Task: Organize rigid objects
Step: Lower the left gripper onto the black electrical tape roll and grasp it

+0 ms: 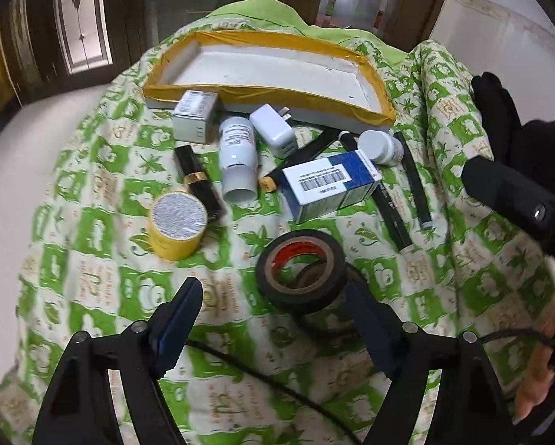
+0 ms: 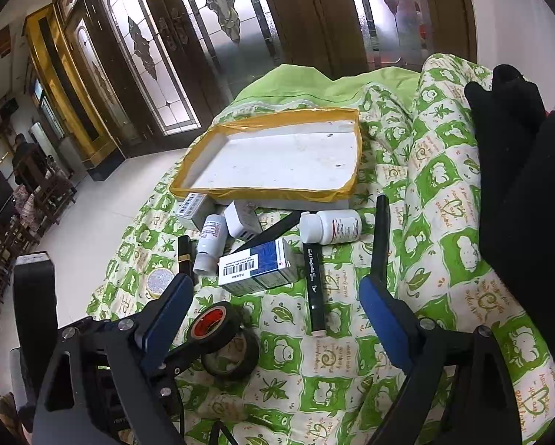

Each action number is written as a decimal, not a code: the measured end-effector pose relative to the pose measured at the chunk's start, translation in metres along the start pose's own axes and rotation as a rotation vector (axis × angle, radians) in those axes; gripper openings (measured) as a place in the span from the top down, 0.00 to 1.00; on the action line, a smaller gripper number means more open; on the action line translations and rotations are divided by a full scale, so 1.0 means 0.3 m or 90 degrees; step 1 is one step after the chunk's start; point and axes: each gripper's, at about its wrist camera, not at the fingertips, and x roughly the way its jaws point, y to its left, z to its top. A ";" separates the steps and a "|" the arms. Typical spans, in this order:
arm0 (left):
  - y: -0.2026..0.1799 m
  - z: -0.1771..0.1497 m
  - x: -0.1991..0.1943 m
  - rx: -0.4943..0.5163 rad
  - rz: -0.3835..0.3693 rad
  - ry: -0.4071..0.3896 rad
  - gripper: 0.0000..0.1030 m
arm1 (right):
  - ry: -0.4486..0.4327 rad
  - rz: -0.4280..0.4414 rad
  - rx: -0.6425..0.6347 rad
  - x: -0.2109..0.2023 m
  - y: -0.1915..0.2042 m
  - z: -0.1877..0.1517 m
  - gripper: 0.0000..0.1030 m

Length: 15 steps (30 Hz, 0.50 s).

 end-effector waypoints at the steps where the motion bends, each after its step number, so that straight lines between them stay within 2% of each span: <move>1: -0.008 0.000 0.003 -0.001 -0.003 0.000 0.19 | 0.002 -0.002 0.000 0.006 0.002 -0.002 0.12; 9: -0.053 0.008 0.054 -0.001 -0.014 0.023 0.20 | 0.012 -0.025 0.008 0.022 -0.010 0.002 0.12; 15: -0.053 0.023 0.085 -0.015 -0.011 0.036 0.27 | 0.015 -0.026 0.009 0.024 -0.013 0.007 0.12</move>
